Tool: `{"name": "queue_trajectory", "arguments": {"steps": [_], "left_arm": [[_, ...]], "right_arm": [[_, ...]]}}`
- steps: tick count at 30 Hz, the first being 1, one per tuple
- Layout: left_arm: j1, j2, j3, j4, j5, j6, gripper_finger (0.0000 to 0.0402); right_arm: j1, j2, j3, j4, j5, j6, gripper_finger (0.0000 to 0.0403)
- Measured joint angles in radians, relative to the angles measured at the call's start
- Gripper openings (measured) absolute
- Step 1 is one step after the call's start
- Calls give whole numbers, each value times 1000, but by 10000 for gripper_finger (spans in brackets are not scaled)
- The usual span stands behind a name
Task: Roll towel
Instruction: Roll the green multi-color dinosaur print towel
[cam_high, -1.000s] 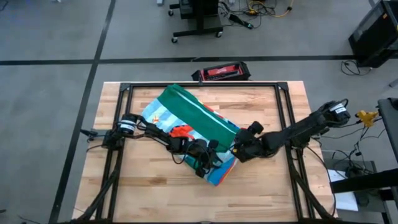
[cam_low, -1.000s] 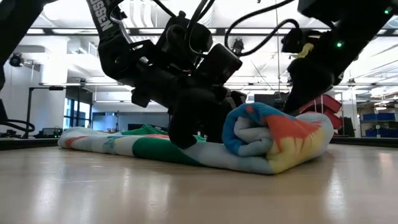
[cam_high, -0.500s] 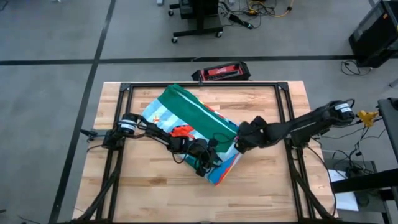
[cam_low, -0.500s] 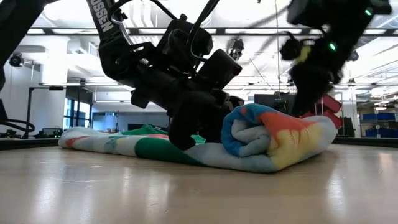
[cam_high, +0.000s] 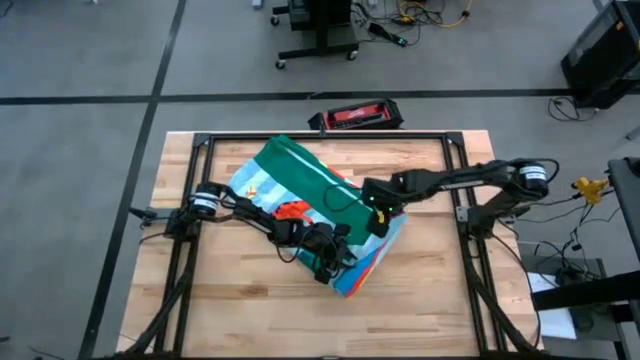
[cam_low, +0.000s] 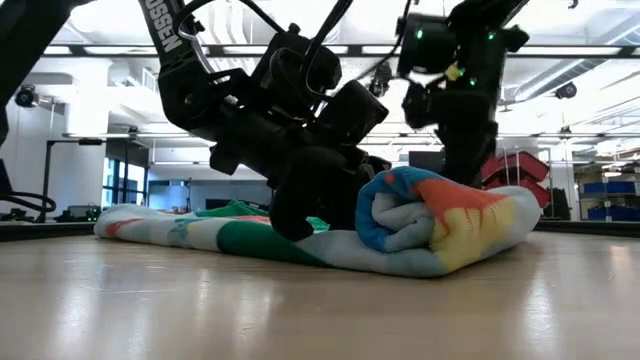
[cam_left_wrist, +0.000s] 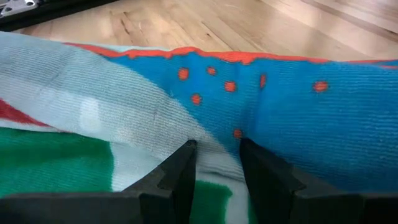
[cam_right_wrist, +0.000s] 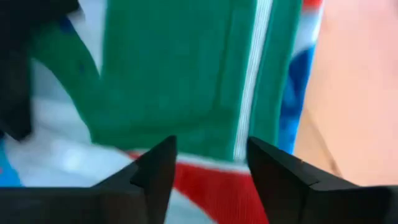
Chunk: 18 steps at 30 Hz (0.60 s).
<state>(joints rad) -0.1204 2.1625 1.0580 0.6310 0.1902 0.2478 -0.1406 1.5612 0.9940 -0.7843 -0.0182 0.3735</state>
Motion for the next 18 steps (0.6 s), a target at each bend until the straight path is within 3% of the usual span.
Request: {"name": "queue_trajectory", "arguments": {"steps": [8, 18], "left_arm": [[0, 1, 0, 5, 1, -6, 116], [0, 1, 0, -3, 0, -7, 116]], "right_arm": [[-4, 95, 18, -29, -9, -18, 11], [-32, 98, 16, -140, 48, -8, 2]]}}
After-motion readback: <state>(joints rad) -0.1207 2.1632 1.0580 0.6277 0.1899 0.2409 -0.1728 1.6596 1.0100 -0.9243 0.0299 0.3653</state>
